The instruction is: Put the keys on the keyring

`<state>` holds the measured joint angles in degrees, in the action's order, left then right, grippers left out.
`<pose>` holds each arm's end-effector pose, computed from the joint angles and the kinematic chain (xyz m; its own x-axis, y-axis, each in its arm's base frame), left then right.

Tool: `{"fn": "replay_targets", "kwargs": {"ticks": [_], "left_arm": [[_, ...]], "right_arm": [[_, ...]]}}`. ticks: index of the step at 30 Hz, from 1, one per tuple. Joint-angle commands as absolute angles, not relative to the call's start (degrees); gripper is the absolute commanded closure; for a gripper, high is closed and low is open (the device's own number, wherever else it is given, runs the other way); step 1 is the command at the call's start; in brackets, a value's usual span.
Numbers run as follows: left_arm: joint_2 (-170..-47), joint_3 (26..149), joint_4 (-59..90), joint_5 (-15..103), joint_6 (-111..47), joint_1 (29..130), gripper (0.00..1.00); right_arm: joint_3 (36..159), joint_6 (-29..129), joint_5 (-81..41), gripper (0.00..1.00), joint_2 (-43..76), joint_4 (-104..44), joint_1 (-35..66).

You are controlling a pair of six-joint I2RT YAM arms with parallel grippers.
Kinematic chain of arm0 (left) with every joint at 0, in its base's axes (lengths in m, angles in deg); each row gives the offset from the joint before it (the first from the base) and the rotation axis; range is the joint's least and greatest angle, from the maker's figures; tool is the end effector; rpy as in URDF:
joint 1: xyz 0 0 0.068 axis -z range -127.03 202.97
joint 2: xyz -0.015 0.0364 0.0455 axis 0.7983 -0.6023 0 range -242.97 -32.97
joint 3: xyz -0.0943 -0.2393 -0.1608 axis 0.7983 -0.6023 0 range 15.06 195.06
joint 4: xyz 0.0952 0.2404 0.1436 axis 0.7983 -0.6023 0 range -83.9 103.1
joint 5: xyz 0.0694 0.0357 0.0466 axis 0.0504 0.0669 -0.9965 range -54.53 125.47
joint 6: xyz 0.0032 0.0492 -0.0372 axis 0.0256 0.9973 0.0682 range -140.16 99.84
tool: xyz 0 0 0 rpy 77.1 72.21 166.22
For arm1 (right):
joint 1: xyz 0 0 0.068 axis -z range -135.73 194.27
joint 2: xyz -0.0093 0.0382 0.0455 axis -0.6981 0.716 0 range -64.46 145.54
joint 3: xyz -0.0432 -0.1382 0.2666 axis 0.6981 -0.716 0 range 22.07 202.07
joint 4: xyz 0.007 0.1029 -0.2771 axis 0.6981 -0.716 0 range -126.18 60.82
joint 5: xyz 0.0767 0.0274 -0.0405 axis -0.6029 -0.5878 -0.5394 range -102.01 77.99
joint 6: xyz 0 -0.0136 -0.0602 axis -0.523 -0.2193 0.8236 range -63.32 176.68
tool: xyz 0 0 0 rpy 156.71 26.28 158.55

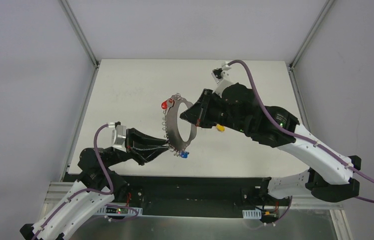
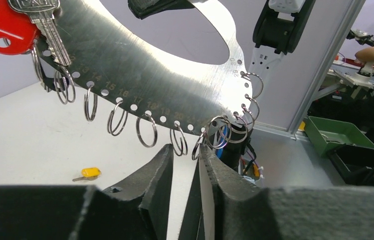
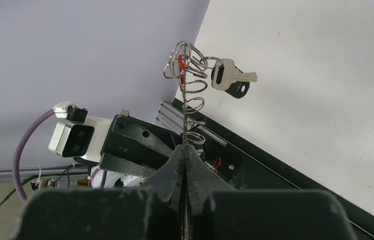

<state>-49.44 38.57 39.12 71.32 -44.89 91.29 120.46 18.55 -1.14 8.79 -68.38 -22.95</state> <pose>0.0632 -0.0848 0.3522 0.0173 -0.4458 -0.8949 0.9853 0.1595 -0.0604 0.1167 0.2549 0.5411 -0.5894 0.1627 -0.7913 -0.5984 0.5701 0.5630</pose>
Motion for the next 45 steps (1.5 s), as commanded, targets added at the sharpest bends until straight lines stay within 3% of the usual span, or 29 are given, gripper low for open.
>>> {"fn": "replay_targets", "kwargs": {"ticks": [1,5,11,15,22,33,45], "left_arm": [[-49.3,38.8,43.8,74.0,-45.9,91.9,0.72],[-49.2,38.9,44.0,74.3,-45.7,91.9,0.75],[-48.4,39.1,43.7,74.1,-45.7,91.9,0.69],[-47.4,39.7,40.9,72.6,-44.2,91.9,0.55],[-44.9,40.6,35.4,69.5,-40.9,91.9,0.50],[-44.0,41.6,33.2,67.1,-38.1,91.9,0.55],[-46.3,41.5,37.7,68.7,-38.7,91.9,0.68]], "right_arm": [[121.8,17.6,-1.5,1.00,7.5,-63.2,-22.7],[122.1,17.6,-2.2,1.00,7.7,-63.1,-22.7],[121.7,17.7,-2.1,1.00,7.1,-63.3,-22.6],[121.5,17.6,-2.6,1.00,6.9,-63.3,-22.5],[120.9,17.3,-3.1,1.00,6.1,-63.1,-22.5],[120.4,17.6,-4.3,1.00,5.7,-62.3,-22.5],[119.8,17.7,-5.1,1.00,5.5,-60.9,-22.5]]}}
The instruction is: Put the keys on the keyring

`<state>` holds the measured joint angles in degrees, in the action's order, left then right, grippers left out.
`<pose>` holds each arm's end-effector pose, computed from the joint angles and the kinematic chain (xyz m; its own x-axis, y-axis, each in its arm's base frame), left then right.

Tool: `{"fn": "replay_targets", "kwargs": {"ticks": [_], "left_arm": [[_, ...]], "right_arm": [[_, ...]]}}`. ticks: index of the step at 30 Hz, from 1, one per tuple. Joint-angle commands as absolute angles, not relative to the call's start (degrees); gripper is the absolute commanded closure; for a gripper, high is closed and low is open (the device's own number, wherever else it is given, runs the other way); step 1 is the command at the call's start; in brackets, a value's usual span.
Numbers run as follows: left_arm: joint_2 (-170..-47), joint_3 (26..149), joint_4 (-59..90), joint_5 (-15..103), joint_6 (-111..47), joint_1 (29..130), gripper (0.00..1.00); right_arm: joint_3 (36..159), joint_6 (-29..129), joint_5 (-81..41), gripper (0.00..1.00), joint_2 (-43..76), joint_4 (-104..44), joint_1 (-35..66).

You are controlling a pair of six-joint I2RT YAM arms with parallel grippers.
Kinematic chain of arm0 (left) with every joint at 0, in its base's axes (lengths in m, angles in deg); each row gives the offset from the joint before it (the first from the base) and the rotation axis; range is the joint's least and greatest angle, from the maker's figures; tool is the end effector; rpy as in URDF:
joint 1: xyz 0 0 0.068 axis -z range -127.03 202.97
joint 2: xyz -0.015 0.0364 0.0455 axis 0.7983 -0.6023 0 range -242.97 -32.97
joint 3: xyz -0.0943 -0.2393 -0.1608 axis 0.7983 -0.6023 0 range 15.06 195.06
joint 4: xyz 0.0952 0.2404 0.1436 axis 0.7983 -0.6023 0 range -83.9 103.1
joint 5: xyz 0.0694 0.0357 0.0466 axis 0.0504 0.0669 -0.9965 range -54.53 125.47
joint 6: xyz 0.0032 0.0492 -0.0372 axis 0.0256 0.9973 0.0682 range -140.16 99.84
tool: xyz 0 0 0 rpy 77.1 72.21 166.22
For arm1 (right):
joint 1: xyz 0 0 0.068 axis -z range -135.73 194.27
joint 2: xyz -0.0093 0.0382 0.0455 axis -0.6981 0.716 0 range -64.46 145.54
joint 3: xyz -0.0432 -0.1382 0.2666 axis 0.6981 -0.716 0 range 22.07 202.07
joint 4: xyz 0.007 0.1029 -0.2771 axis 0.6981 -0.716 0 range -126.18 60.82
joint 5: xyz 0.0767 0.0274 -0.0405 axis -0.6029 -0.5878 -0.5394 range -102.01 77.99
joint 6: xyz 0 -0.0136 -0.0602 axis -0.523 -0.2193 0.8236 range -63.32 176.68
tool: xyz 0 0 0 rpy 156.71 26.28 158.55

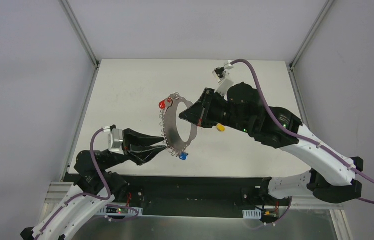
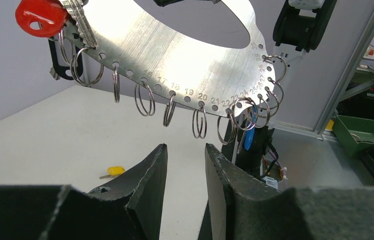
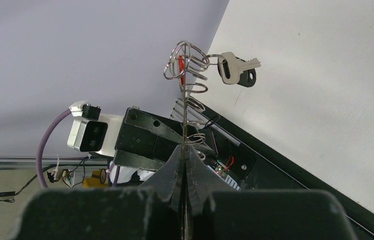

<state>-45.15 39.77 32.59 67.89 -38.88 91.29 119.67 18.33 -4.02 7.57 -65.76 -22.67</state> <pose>0.0543 -0.0748 0.3555 0.1114 -0.4334 -0.8943 0.9670 0.2546 -0.0029 0.1136 0.2501 0.5471 -0.5909 0.1808 -0.7862 -0.6262 0.5117 0.5883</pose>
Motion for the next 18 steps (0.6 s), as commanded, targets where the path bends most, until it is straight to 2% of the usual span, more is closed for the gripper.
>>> {"fn": "replay_targets", "kwargs": {"ticks": [1,18], "left_arm": [[-46.6,41.3,38.3,69.2,-39.2,91.9,0.68],[-48.0,41.5,43.1,72.9,-42.4,91.9,0.73]], "right_arm": [[119.7,17.7,-4.9,1.00,5.5,-60.9,-22.5],[119.6,17.5,-4.0,1.00,6.6,-60.6,-22.5]]}}
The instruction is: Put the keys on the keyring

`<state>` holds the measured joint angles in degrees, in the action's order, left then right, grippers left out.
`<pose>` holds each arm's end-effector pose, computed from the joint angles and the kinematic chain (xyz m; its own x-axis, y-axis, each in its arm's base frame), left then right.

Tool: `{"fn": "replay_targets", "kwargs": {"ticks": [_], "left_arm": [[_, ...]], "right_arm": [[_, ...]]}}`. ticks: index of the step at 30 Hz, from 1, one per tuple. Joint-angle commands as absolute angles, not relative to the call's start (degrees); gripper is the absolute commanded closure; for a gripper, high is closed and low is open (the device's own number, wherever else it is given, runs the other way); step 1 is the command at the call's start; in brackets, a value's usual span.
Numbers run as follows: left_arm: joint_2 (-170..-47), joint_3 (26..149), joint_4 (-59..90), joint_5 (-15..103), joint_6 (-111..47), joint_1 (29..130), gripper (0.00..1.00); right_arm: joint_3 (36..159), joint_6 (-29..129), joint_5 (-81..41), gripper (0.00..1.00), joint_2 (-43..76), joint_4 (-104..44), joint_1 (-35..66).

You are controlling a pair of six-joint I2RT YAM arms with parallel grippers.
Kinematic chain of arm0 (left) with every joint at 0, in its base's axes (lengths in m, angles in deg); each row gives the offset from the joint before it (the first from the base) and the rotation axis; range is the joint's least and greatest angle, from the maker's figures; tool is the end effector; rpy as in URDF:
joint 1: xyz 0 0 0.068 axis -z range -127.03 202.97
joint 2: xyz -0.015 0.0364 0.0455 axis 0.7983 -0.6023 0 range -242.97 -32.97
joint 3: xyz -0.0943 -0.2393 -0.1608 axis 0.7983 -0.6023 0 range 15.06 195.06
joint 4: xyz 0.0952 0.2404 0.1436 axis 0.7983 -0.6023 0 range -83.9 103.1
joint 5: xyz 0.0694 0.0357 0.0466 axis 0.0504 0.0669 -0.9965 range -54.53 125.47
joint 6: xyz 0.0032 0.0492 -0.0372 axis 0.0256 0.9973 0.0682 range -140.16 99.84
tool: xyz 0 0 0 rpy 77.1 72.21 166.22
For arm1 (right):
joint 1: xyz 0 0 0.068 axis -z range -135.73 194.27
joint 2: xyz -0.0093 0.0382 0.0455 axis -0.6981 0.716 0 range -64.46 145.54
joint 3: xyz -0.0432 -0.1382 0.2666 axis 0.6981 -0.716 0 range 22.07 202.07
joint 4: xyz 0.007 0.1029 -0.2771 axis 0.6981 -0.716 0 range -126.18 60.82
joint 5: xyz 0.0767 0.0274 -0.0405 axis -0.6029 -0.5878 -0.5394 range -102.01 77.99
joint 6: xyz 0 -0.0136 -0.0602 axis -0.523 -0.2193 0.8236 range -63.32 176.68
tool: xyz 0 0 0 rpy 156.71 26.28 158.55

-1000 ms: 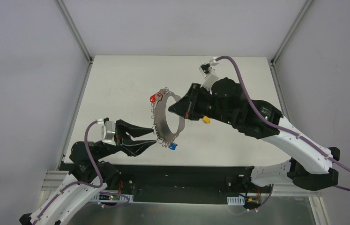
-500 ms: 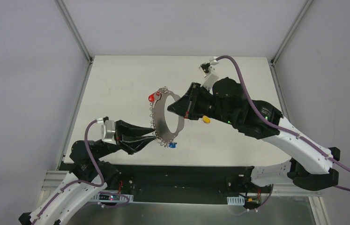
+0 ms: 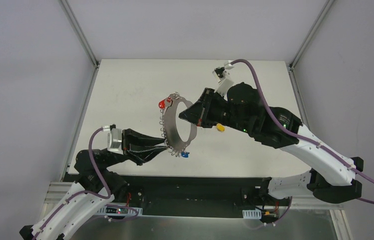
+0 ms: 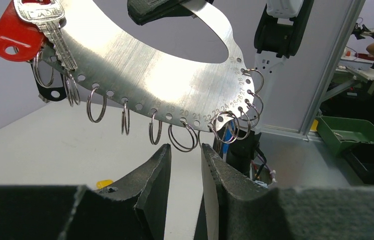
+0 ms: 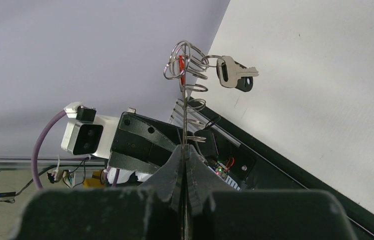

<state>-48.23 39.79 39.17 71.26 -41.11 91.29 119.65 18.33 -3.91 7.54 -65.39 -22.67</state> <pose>0.0565 -0.0794 0.3617 0.1125 -0.4586 -0.8815 0.9815 0.1897 0.0265 0.1137 0.2500 0.5479 -0.5883 0.1866 -0.7869 -0.6269 0.5094 0.5895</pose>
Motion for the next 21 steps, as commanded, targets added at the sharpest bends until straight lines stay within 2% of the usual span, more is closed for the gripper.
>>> {"fn": "replay_targets", "kwargs": {"ticks": [1,21], "left_arm": [[-48.0,41.4,43.2,72.9,-42.4,91.9,0.73],[-48.3,42.2,43.2,70.6,-41.2,91.9,0.73]], "right_arm": [[119.7,17.4,-4.1,1.00,6.7,-60.6,-22.5],[119.5,17.0,-4.8,1.00,7.3,-60.5,-22.6]]}}
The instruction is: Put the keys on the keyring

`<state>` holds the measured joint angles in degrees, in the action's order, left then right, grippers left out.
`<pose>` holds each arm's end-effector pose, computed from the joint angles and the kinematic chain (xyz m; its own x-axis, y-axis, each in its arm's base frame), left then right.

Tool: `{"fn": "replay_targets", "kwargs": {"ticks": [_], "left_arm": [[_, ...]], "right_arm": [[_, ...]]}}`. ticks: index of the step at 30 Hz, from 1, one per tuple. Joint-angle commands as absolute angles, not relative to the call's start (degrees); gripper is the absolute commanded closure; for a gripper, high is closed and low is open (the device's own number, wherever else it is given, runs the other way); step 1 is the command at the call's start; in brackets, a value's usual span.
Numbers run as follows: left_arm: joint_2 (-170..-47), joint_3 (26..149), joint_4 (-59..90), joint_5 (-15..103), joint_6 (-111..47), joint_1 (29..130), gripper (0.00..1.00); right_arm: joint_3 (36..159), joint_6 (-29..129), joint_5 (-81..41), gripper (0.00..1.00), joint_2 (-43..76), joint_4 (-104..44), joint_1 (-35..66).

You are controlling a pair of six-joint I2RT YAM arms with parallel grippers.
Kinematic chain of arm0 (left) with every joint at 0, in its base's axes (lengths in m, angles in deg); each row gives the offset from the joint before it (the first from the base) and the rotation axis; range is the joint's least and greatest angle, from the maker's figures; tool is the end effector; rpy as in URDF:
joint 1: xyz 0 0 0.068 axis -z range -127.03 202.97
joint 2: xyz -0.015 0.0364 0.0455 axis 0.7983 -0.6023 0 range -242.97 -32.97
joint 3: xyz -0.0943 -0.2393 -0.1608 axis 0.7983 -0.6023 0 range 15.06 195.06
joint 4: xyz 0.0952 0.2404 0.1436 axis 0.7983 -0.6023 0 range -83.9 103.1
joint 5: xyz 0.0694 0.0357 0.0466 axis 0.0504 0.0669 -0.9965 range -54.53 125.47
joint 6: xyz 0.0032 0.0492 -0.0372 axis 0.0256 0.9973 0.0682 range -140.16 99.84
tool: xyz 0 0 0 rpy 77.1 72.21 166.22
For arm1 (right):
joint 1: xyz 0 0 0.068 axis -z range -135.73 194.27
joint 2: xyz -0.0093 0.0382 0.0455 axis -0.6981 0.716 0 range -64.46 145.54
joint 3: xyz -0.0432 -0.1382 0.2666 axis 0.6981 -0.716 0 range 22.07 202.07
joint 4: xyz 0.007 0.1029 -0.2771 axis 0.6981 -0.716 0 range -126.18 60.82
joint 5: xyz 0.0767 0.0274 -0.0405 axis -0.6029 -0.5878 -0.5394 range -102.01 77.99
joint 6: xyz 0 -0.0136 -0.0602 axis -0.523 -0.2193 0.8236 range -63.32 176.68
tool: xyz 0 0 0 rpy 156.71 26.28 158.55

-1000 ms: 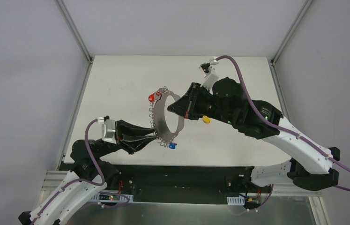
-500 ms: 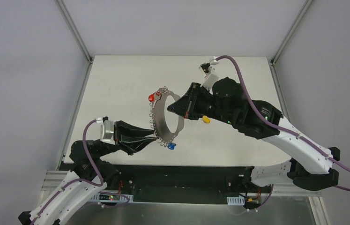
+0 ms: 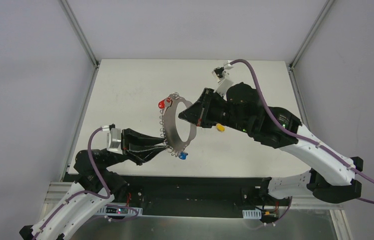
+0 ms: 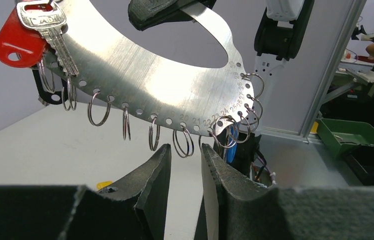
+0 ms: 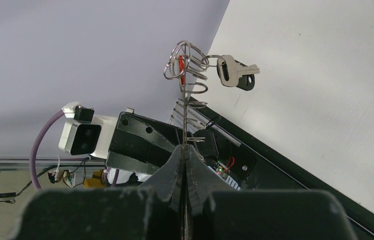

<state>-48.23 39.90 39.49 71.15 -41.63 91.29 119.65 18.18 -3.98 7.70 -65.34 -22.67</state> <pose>0.0560 -0.0790 0.3629 0.1088 -0.4650 -0.8786 0.9821 0.1872 0.0226 0.1141 0.2512 0.5472 -0.5909 0.1859 -0.7851 -0.6254 0.5091 0.5913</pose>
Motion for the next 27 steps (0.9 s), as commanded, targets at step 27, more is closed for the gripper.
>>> {"fn": "replay_targets", "kwargs": {"ticks": [27], "left_arm": [[-49.4,43.6,41.9,74.5,-41.3,91.9,1.00]], "right_arm": [[115.8,16.4,-4.0,1.00,4.0,-58.4,-22.6]]}}
